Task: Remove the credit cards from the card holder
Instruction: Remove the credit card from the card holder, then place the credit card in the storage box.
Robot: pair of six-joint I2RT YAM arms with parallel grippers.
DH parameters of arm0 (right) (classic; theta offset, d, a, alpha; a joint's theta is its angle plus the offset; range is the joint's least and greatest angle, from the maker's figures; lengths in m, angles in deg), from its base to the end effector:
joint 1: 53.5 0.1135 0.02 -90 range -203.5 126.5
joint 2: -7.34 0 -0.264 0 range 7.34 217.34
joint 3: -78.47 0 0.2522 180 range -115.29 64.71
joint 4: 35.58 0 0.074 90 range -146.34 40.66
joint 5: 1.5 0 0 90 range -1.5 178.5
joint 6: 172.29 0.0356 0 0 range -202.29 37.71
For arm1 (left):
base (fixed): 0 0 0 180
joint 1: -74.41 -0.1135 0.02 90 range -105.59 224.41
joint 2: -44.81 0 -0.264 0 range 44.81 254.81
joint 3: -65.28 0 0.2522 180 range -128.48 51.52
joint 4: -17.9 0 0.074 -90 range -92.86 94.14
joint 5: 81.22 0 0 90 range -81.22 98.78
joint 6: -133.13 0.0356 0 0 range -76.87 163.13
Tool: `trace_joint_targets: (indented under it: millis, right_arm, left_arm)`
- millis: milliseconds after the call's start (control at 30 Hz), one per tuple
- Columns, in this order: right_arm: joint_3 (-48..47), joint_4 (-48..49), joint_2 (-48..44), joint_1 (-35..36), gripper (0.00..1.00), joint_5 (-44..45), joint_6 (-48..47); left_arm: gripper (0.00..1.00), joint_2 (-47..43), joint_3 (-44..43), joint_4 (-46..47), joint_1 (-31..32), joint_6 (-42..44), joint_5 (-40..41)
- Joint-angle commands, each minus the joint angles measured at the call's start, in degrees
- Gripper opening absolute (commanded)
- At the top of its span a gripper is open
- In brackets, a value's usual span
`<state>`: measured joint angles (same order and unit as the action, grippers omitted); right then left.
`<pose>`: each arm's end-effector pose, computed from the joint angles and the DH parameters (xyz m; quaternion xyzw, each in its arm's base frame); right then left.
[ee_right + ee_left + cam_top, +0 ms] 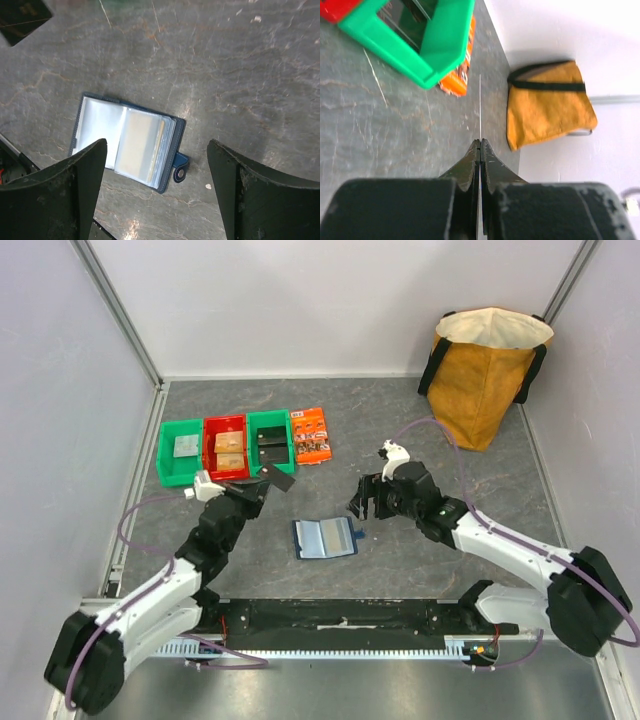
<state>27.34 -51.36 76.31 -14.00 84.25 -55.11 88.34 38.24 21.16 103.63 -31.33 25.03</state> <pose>0.1963 0.1652 0.2220 -0.1119 0.8738 0.2868 0.3764 0.1582 -0.0771 0.1990 -0.3795 0.6825 -0.4149 0.4669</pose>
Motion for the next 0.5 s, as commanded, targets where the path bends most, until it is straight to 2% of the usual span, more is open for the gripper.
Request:
trace_joint_targets:
  millis: [0, 267, 467]
  right_arm:
    - [-2.80, -1.14, -3.92, -0.22, 0.88, 3.90, -2.30]
    - [-2.89, -2.11, -4.55, -0.31, 0.88, 3.90, -4.85]
    - [-2.63, -3.16, -4.99, -0.40, 0.88, 3.90, -6.08]
  left_arm:
    - [0.02, 9.88, -4.29, 15.04, -0.65, -3.77, 12.56]
    - [0.02, 31.94, -16.68, 25.25, -3.10, -3.85, 19.07]
    - [0.02, 44.61, -26.26, 21.75, -5.48, -10.53, 21.28]
